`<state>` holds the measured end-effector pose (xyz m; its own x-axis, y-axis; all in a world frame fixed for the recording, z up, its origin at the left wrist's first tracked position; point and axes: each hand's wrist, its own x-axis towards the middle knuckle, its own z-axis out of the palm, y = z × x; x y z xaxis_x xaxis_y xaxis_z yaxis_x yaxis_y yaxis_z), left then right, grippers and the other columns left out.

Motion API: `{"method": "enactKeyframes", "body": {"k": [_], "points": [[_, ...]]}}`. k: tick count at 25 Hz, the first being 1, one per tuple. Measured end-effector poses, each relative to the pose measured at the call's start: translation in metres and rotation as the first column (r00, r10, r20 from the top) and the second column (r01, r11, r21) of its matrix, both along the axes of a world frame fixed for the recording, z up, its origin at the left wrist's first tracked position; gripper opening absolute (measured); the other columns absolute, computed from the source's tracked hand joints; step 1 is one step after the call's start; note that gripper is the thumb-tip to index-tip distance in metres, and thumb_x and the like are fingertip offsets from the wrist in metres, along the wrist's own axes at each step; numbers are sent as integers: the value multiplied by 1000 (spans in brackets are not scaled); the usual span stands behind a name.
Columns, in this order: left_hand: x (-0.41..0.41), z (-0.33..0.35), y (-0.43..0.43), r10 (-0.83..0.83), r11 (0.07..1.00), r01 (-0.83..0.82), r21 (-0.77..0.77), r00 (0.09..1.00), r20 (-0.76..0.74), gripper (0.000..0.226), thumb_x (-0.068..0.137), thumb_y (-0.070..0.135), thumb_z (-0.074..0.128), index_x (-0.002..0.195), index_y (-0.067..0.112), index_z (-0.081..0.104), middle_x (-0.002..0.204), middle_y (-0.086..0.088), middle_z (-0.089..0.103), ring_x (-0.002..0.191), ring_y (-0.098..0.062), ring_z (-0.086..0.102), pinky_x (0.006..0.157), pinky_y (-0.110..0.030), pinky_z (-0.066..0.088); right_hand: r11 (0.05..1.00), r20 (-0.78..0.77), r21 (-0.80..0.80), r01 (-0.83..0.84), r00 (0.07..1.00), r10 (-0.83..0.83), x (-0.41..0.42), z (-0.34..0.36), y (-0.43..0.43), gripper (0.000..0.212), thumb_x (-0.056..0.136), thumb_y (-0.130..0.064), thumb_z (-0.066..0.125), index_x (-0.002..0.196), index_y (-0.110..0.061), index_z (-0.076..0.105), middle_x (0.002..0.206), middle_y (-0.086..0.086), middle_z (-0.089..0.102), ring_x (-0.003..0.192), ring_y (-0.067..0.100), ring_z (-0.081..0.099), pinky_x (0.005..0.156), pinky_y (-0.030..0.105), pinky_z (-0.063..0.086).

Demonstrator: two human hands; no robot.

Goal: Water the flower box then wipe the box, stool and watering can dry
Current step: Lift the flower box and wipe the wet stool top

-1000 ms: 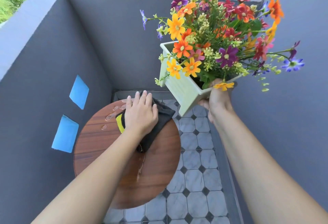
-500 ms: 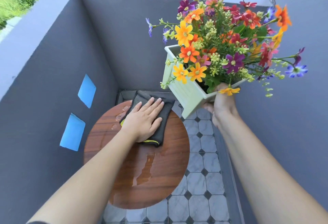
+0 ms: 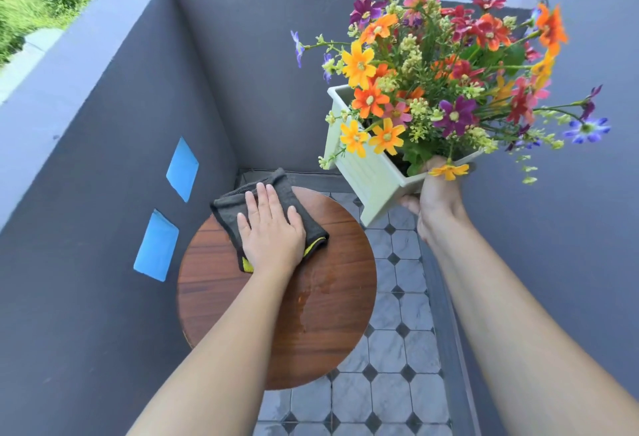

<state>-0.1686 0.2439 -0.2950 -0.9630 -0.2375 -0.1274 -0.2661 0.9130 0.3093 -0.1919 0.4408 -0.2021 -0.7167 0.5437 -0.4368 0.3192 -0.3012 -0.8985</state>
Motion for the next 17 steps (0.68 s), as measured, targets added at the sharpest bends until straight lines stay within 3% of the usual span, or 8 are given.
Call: {"method": "enactKeyframes", "body": {"k": [8, 17], "points": [[20, 3, -11, 183, 983, -183, -17, 983, -17, 62, 97, 36, 25, 150, 8, 7, 160, -6, 3, 147, -24, 0, 116, -46, 4, 999, 2, 12, -30, 1000, 30, 12, 10, -9, 54, 60, -33, 41, 106, -23, 14, 84, 2, 50, 78, 23, 58, 57, 37, 61], [53, 1, -33, 290, 957, -290, -18, 957, -12, 62, 97, 36, 23, 150, 8, 6, 160, -6, 4, 147, -23, 0, 116, -45, 4, 999, 8, 6, -38, 999, 38, 28, 23, -15, 54, 60, -32, 40, 107, -22, 17, 89, 2, 50, 75, 20, 57, 55, 38, 59]]}}
